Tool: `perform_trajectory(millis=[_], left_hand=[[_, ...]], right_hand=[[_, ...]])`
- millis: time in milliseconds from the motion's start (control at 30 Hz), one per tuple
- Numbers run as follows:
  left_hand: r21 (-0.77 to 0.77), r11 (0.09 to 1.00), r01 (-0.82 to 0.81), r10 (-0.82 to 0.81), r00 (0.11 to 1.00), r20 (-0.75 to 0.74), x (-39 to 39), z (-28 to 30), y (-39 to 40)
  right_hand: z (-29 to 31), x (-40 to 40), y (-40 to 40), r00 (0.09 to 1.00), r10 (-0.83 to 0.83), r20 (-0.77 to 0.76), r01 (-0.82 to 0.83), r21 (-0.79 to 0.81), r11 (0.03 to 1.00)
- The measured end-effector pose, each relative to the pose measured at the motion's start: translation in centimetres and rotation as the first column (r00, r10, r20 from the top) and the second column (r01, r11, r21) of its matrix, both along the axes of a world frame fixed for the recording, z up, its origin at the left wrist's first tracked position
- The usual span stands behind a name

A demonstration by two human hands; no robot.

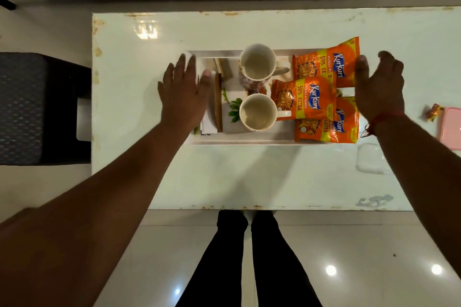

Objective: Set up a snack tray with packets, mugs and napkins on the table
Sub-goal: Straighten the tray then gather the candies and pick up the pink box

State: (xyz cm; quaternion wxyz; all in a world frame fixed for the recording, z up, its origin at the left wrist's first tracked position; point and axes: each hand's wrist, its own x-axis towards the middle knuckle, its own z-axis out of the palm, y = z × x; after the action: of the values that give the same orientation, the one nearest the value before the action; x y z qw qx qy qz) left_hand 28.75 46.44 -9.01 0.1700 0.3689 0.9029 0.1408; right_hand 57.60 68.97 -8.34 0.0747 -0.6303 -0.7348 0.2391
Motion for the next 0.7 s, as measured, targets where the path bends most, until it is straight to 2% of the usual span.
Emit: perform_trajectory(millis=[100, 267, 500, 700], left_hand=[[-0.039, 0.988, 0.150, -0.153, 0.985, -0.080, 1.9, 1.3, 0.9], [-0.086, 0.939, 0.333, -0.342, 0.932, -0.123, 4.9, 3.0, 2.7], [-0.111, 0.897, 0.428, -0.441, 0.879, -0.182, 10.5, 3.9, 6.4], [-0.102, 0.878, 0.468, -0.479, 0.862, -0.167, 19.6, 3.3, 11.6]], right_hand=[[0.8, -0.9, -2.5, 0.984, 0.169, 0.055, -0.176, 0.148, 0.973], [0.9, -1.9, -5.5, 0.910, 0.369, 0.188, -0.395, 0.127, 0.910], [0.6, 1.6, -4.7, 0.884, 0.412, 0.219, -0.437, 0.081, 0.896], [0.7, 9.5, -0.7, 0.865, 0.438, 0.245, -0.459, 0.036, 0.888]])
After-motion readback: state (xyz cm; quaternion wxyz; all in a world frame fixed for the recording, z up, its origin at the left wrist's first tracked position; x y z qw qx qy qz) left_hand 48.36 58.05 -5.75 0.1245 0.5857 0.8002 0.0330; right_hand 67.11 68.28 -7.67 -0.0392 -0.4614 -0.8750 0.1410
